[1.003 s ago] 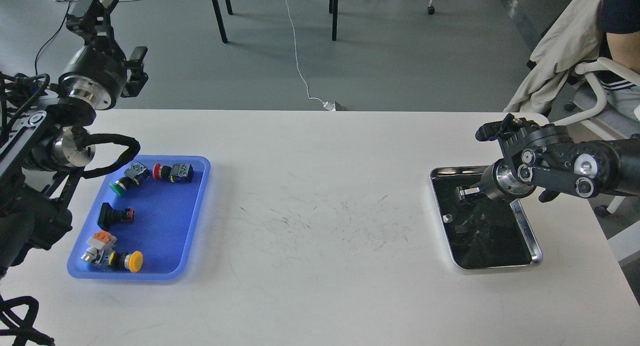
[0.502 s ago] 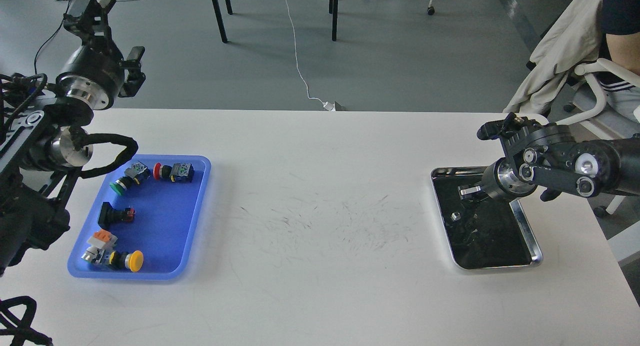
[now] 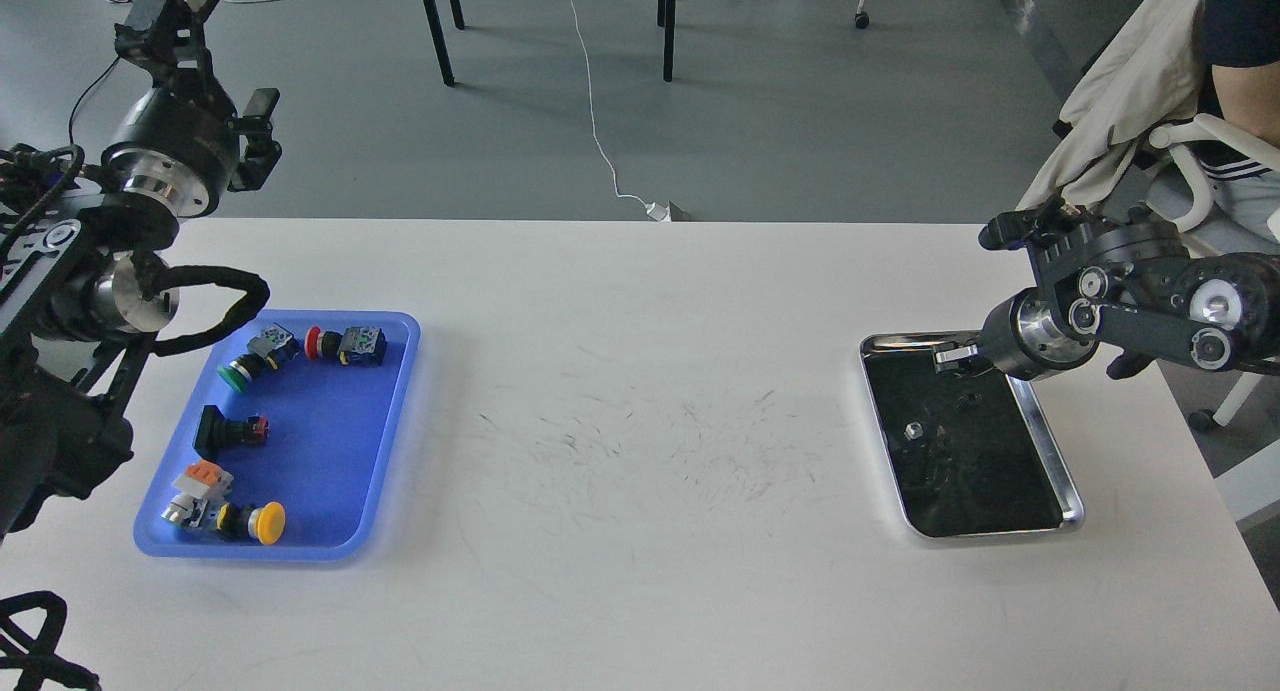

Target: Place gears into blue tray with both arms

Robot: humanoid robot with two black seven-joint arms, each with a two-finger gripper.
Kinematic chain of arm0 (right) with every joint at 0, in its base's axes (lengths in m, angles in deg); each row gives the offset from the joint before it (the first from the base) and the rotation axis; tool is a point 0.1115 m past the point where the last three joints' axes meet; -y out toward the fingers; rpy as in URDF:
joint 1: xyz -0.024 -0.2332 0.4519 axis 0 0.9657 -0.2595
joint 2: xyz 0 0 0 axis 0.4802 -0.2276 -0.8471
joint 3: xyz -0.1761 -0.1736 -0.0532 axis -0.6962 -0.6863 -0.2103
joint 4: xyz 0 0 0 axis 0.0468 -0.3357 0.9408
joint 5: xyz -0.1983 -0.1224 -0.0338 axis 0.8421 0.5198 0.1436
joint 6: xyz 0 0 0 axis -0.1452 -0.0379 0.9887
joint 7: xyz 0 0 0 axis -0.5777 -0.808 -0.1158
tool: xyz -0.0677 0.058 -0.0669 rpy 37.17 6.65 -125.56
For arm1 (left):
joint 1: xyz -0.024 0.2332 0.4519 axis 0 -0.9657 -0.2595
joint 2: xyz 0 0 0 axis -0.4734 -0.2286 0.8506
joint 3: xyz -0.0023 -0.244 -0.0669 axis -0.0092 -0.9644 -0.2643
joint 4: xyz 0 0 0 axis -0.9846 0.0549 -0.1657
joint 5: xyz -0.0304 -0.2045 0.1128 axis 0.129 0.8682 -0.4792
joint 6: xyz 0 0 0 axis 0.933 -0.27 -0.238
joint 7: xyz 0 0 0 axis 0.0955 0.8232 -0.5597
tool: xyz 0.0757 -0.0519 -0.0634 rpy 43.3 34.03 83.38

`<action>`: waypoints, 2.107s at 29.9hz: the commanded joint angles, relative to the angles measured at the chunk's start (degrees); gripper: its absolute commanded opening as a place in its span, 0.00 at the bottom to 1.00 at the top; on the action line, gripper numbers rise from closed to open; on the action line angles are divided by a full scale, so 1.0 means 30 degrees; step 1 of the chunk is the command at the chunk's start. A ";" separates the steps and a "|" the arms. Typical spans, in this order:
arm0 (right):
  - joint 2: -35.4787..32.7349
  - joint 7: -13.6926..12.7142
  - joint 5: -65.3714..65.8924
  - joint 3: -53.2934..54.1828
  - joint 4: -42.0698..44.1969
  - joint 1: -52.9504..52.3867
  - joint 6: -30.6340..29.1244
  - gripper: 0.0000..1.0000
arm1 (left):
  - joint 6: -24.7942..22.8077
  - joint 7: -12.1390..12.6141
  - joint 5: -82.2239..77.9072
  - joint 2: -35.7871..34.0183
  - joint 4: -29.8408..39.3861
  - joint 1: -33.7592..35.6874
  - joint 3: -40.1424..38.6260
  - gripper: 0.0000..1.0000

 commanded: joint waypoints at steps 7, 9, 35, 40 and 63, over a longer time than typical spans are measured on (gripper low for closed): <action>-0.1418 -0.0148 -0.0364 0.0402 -0.0622 -0.0134 0.0005 0.97 | 0.0006 0.0000 0.0009 0.0012 -0.0027 0.0000 0.0047 0.98; -0.1739 -0.0148 -0.0364 0.0402 -0.0943 -0.0221 0.0005 0.97 | -0.0023 0.0000 0.0009 0.0012 -0.0027 0.0000 0.0077 0.98; -0.2769 -0.0178 0.0017 0.0402 -0.1885 -0.0722 0.0005 0.97 | 0.0036 -0.0674 0.0009 0.0100 -0.0115 -0.0029 0.0077 0.98; -0.1685 -0.0178 0.0017 0.0402 -0.0713 0.0128 0.0005 0.96 | 0.0328 -0.0703 0.0009 0.0100 -0.0116 0.0000 0.0106 0.98; 0.0044 -0.0178 -0.0012 0.0461 0.1252 0.2151 0.0005 0.92 | 0.0328 -0.0703 0.0009 -0.0018 -0.0116 -0.0205 0.0077 0.98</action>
